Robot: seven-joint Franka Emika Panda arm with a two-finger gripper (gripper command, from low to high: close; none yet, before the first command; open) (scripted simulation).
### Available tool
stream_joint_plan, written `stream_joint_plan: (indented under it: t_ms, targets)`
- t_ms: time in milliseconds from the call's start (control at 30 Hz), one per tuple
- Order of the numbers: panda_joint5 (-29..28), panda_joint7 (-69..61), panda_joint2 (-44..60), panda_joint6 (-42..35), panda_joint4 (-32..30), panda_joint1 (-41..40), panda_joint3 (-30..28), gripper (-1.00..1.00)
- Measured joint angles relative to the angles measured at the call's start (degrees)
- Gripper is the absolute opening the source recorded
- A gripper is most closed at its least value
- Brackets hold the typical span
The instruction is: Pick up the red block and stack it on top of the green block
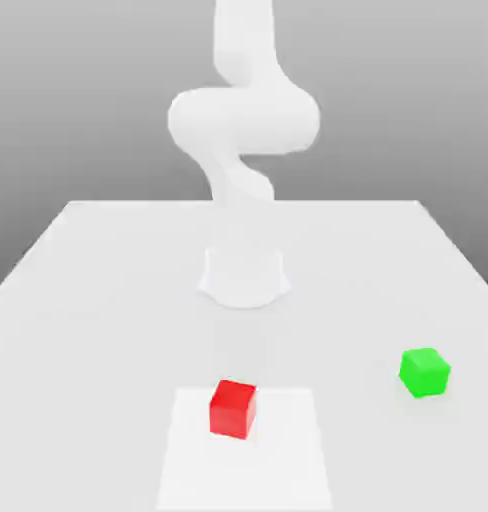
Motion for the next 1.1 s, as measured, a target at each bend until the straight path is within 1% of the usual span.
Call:
stream_joint_plan:
  t_ms: [167, 400, 500, 600, 700, 867, 900, 1100]
  targets:
    - [-2.4, 4.9, 10.5, 6.6, -7.1, -3.1, 2.8, 0.00]
    - [-4.3, 10.6, 25.3, 15.8, -16.9, -5.6, 3.7, 0.00]
    - [-3.3, 12.0, 32.3, 20.4, -21.5, -5.9, 3.4, 0.00]
    - [0.2, 11.5, 38.7, 24.9, -25.7, -5.6, 3.2, 0.00]
    - [0.6, 11.7, 43.9, 29.1, -26.0, -5.6, 3.1, 0.00]
    - [-1.8, 13.5, 52.5, 36.4, -25.0, -4.3, 1.2, 0.00]
    - [-2.1, 13.7, 54.0, 37.7, -24.9, -3.9, 0.7, -1.00]
    - [-2.5, 14.0, 54.8, 38.4, -24.8, -3.7, 0.5, -1.00]
